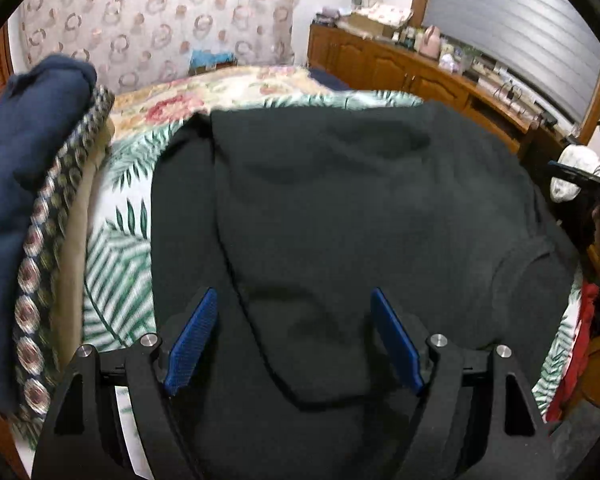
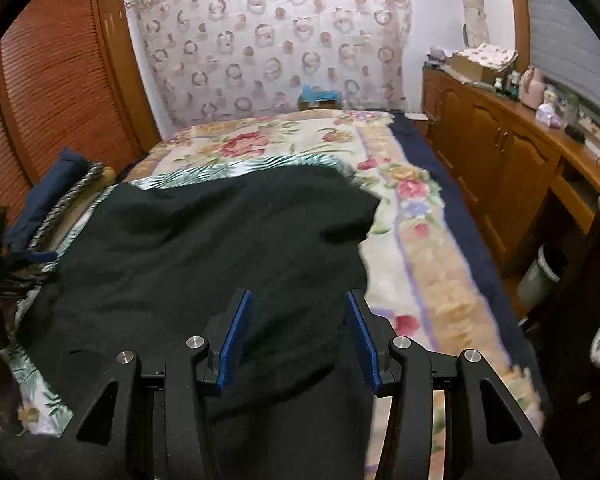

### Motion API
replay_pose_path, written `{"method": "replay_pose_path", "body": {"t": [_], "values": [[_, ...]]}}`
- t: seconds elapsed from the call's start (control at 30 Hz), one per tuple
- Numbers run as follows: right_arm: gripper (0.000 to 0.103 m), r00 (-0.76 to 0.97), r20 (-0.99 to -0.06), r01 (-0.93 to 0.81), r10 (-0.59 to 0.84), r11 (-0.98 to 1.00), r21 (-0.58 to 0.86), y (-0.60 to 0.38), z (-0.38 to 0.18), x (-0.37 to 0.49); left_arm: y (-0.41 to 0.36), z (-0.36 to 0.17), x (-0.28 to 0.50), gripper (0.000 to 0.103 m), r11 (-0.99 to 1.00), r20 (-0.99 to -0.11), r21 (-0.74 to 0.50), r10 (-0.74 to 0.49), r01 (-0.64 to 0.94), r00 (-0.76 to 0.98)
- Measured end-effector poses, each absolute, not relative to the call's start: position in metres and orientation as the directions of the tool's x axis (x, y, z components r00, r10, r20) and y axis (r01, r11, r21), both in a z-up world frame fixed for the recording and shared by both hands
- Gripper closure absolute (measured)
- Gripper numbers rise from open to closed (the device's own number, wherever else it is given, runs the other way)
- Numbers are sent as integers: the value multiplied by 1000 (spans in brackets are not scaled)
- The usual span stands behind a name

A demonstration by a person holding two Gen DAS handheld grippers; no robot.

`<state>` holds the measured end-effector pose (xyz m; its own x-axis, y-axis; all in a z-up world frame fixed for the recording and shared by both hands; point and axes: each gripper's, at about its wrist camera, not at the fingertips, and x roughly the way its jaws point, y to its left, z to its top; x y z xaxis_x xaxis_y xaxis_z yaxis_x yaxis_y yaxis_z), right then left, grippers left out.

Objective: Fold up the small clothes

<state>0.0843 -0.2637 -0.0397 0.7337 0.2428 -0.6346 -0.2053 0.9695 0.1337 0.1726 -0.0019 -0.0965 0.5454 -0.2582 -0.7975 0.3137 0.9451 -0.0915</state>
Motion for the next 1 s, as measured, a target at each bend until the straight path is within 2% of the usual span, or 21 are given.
{"method": "replay_pose_path", "body": {"t": [0.2, 0.33, 0.63, 1.0], "values": [[45, 697, -664, -204, 270, 963, 177, -267, -56, 85, -7, -107, 162, 22, 949, -798, -34, -215, 313, 564], [45, 694, -679, -191, 240, 970, 148, -272, -58, 87, -11, -108, 159, 16, 952, -799, -25, -203, 306, 566], [45, 670, -724, -140, 167, 985, 97, -283, -57, 115, -10, -108, 160, 16, 952, -799, -25, -203, 305, 566], [45, 701, -702, -138, 126, 990, 40, -267, -65, 126, -4, -106, 155, 16, 957, -803, -41, -203, 288, 560]]}}
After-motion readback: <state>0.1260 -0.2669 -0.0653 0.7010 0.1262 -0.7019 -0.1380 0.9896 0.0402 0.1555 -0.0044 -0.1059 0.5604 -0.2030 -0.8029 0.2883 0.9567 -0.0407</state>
